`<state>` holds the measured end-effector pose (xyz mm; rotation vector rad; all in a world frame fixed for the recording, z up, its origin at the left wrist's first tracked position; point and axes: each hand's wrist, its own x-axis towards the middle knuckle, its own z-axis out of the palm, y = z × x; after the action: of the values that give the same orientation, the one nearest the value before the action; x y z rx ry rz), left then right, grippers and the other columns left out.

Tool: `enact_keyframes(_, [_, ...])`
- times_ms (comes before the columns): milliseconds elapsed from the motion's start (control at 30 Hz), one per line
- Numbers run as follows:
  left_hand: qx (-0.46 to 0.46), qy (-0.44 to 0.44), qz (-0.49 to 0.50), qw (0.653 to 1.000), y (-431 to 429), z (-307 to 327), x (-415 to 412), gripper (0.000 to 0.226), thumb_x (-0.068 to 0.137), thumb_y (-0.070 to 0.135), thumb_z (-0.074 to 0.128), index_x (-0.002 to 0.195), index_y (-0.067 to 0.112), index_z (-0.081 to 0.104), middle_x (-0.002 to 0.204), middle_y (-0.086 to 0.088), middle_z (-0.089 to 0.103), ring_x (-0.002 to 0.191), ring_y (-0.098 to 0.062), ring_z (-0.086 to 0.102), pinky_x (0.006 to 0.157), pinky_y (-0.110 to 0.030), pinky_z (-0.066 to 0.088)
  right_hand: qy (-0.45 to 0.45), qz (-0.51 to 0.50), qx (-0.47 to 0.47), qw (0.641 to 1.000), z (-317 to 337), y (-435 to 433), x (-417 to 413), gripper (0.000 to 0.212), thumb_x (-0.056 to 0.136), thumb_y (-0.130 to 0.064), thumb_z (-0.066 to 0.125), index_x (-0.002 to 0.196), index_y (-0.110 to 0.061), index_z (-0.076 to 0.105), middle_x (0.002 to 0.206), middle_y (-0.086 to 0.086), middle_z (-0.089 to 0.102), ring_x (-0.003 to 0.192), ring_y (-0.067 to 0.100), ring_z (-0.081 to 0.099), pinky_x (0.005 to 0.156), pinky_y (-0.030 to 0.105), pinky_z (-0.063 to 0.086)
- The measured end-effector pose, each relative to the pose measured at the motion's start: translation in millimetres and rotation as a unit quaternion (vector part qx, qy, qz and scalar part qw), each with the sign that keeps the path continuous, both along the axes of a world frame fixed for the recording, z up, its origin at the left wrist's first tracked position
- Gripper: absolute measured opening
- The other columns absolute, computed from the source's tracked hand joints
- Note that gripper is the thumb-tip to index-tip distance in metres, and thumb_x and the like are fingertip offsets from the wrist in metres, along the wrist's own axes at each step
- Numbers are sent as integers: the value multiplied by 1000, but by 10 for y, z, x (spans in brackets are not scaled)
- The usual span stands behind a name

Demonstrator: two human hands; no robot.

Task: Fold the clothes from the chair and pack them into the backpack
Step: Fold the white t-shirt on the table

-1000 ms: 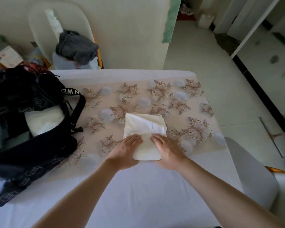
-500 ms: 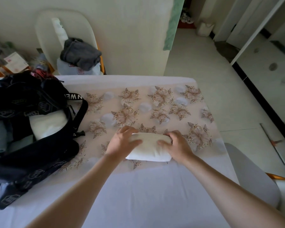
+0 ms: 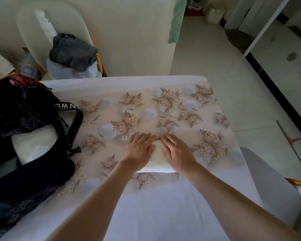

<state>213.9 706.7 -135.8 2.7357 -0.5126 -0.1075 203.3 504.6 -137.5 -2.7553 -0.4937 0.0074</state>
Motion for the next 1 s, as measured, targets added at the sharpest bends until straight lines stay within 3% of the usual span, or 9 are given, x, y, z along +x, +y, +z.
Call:
enact_keyframes(100, [-68,53,40,995,41,-43,129,69,95,50,11,150,18,37,154,-2,40,145,-18,28,120,-30,6,36,8,-22,999,71,25,155,53,103,-39,27,137,-10,56,138,8,58,135,26,47,106,44,44])
enact_keyframes(167, [-95,77,68,990,46,-23,138,65,97,49,19,152,17,32,158,-3,32,148,-20,19,120,-33,5,29,19,-69,997,112,37,184,53,102,-39,25,133,-11,57,135,9,59,132,28,49,102,48,44])
enact_keyframes(267, [-120,120,204,964,30,36,20,68,94,56,44,151,25,25,158,0,23,146,-24,17,119,-48,17,33,21,-145,989,198,105,199,56,101,-38,22,129,-7,59,145,18,49,136,36,43,109,51,39])
enact_keyframes(367, [-161,161,337,913,53,160,-132,83,82,65,58,146,23,28,146,-5,33,134,-27,31,108,-51,34,11,58,-128,990,208,193,124,46,100,-27,34,136,-5,54,153,19,41,138,35,42,112,49,37])
enact_keyframes(533, [-119,258,338,897,127,294,-139,78,82,65,60,141,18,39,131,-9,47,111,-29,53,89,-41,49,47,52,-72,995,76,167,-116,58,105,-44,11,157,-23,23,157,6,36,146,25,28,122,45,18])
enact_keyframes(600, [-139,307,351,873,153,324,-46,75,78,62,67,136,18,46,122,-7,56,100,-26,59,72,-32,50,60,47,-64,995,78,168,-110,57,104,-45,11,157,-26,19,159,2,32,148,21,23,124,42,11])
enact_keyframes(667, [-199,356,369,835,187,339,57,69,72,53,79,124,14,57,108,-5,65,92,-23,63,69,-32,53,61,45,-54,996,95,178,-99,56,104,-46,14,157,-27,20,158,0,33,147,20,23,124,40,9])
enact_keyframes(800, [-282,439,346,779,267,381,140,62,64,32,91,115,6,65,105,-8,72,96,-26,68,93,-42,56,36,43,-43,997,86,150,-163,54,102,-44,28,153,-24,30,150,1,42,141,22,35,121,41,19])
enact_keyframes(1000, [-291,439,234,817,396,478,-172,55,66,19,89,116,12,67,108,-8,72,96,-24,68,85,-36,57,-22,86,20,996,374,117,-188,57,77,-48,68,129,-27,59,130,-5,56,116,21,56,97,43,44])
